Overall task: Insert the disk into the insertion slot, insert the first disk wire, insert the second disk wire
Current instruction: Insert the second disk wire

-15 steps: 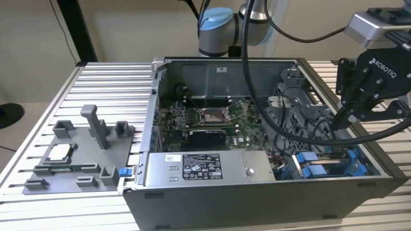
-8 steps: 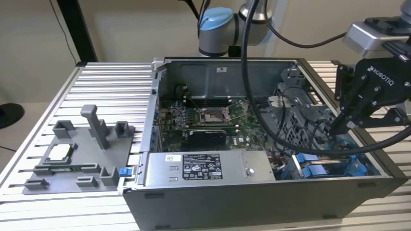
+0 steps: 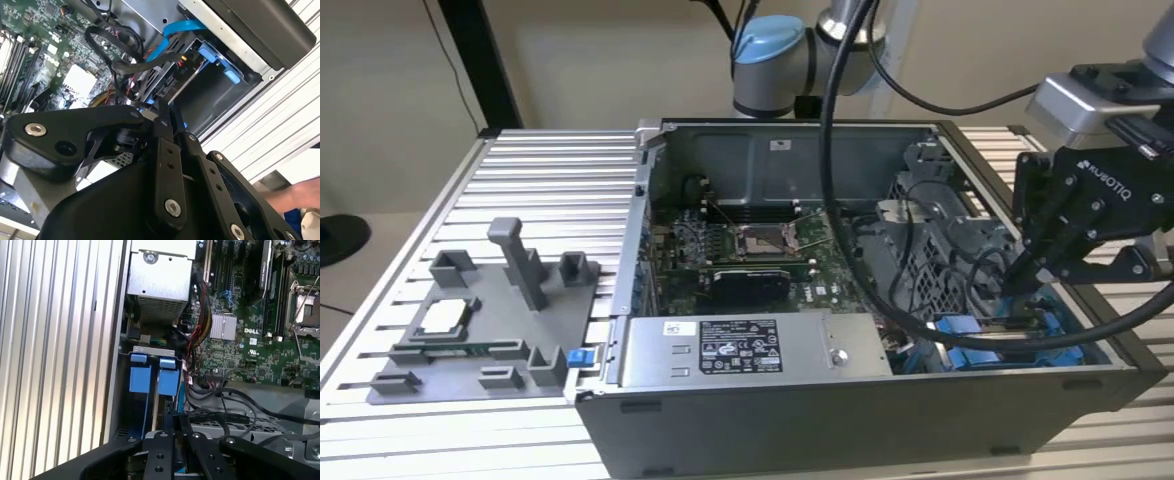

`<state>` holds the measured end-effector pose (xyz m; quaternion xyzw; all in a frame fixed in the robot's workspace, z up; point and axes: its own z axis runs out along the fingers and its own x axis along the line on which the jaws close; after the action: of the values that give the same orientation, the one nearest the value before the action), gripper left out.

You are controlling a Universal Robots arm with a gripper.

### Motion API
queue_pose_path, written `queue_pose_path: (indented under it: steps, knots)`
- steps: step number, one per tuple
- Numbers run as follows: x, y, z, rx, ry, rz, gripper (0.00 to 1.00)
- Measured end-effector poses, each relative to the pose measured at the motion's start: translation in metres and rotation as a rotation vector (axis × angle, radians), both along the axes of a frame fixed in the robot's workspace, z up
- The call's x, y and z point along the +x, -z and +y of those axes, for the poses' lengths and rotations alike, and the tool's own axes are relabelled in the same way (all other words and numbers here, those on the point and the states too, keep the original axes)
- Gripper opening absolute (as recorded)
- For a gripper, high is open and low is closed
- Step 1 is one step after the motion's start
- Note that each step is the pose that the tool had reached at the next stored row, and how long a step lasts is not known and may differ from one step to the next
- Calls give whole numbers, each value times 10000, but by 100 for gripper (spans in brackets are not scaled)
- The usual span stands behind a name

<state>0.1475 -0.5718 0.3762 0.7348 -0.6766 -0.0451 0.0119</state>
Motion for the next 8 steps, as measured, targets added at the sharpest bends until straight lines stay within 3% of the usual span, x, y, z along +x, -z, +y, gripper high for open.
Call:
queue_pose_path:
  steps: [8]
  knots:
    - [0,131,-125,2,0,0,0]
